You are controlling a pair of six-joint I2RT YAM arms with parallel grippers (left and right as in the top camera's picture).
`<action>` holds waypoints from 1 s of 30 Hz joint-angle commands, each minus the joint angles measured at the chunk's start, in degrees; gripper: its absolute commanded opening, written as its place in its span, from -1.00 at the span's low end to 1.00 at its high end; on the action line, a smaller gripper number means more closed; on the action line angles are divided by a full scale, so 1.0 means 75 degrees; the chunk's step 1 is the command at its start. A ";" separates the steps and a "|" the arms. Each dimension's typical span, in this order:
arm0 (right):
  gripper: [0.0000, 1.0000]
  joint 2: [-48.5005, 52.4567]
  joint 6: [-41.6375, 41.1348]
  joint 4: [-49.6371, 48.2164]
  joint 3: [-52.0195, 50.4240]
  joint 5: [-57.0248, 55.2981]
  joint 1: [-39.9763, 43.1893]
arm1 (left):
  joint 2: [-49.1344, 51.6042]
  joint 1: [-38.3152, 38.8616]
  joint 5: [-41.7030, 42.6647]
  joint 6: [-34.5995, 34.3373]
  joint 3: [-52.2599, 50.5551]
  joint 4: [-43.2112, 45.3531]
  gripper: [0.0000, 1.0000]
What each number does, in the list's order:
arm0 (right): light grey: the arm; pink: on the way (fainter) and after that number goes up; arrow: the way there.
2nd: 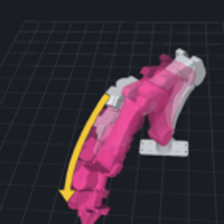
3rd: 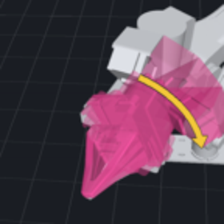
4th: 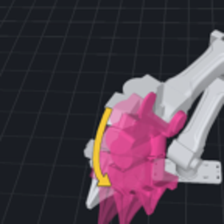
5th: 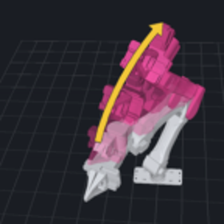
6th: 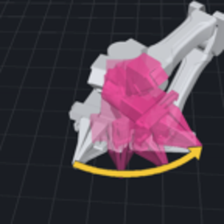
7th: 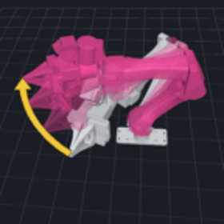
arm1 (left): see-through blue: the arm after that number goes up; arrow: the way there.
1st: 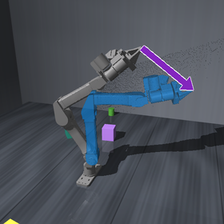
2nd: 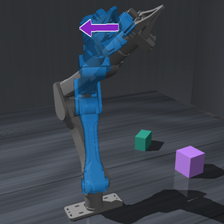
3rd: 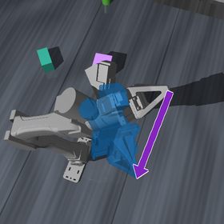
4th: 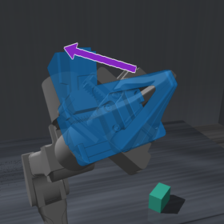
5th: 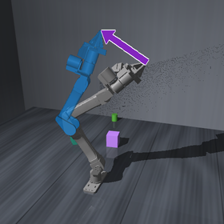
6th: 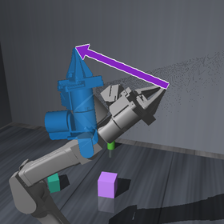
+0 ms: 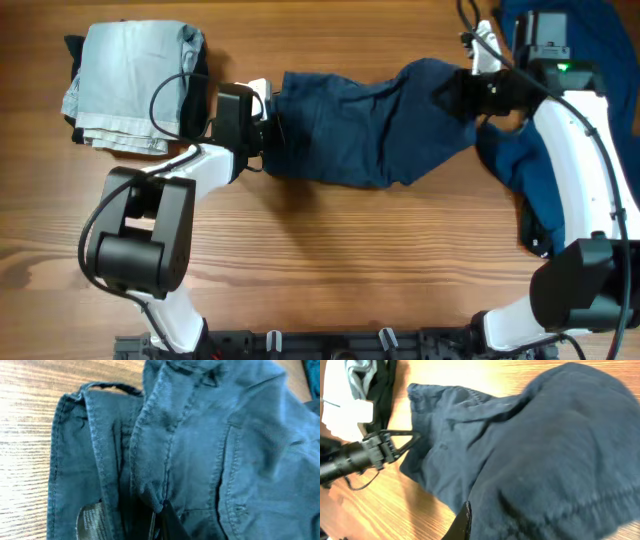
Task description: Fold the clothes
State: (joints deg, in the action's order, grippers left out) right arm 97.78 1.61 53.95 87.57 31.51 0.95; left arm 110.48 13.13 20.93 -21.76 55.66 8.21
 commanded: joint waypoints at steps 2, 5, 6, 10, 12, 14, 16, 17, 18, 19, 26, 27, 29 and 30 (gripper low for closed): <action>-0.91 -0.0108 -0.0245 -0.0388 0.0096 0.0286 -0.0787 | 0.0487 0.0023 -0.0064 0.0029 -0.0006 -0.0189 -0.92; -0.91 -0.0082 -0.0629 -0.1402 0.0096 0.0370 -0.2066 | 0.0495 0.0067 -0.0082 -0.0026 -0.0006 -0.0216 -0.92; -0.92 -0.0047 -0.0746 -0.1647 0.0096 0.0271 -0.2352 | 0.0495 0.0096 -0.0082 -0.0026 -0.0006 -0.0236 -0.92; -0.91 0.0799 -0.1265 -0.2629 0.0096 -0.0458 -0.3695 | 0.0495 0.0323 -0.0172 -0.0020 -0.0006 -0.0268 -0.92; -0.91 0.1384 -0.1445 -0.2888 0.0096 -0.0361 -0.3943 | 0.0495 0.0323 -0.0172 -0.0020 -0.0006 -0.0271 -0.92; -0.86 0.1763 -0.1469 -0.3034 0.0096 -0.0137 -0.4074 | 0.0495 0.0323 -0.0198 -0.0020 -0.0006 -0.0268 -0.92; 0.72 0.1891 -0.1521 -0.3080 0.0096 -0.0111 -0.4074 | 0.0495 0.0323 -0.0201 -0.0020 -0.0006 -0.0271 -0.92; 0.99 0.1824 -0.1655 -0.3142 0.0096 -0.0099 -0.3993 | 0.0495 0.0323 -0.0201 -0.0020 -0.0006 -0.0271 -0.93; 0.99 0.1716 -0.1670 -0.3229 0.0096 0.0090 -0.3896 | 0.0495 0.0321 -0.0204 -0.0020 -0.0006 -0.0271 -0.92; 0.99 0.1609 -0.1670 -0.3281 0.0096 0.0236 -0.3809 | 0.0495 0.0323 -0.0262 -0.0020 -0.0006 -0.0271 -0.92; 0.99 -0.0073 -0.1784 -0.2824 0.0096 0.0364 -0.2667 | 0.0224 -0.0076 -0.0393 -0.0020 -0.0006 -0.0565 -0.92; 0.99 -0.0050 -0.1784 -0.2562 0.0093 0.0332 -0.2544 | -0.0111 -0.0370 -0.0396 -0.0017 -0.0006 -0.0892 -0.92; 0.99 0.0035 -0.1813 -0.2133 0.0093 0.0085 -0.2471 | -0.0906 -0.0892 -0.0393 0.0073 -0.0006 -0.1539 -0.92; 0.99 0.0055 -0.1816 -0.2022 0.0061 0.0000 -0.2474 | -0.1271 -0.1070 -0.0393 0.0119 -0.0006 -0.1778 -0.92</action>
State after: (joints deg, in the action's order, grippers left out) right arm 96.95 -11.35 37.34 87.90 33.10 -17.67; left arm 108.84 10.20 19.77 -21.76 56.16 -2.00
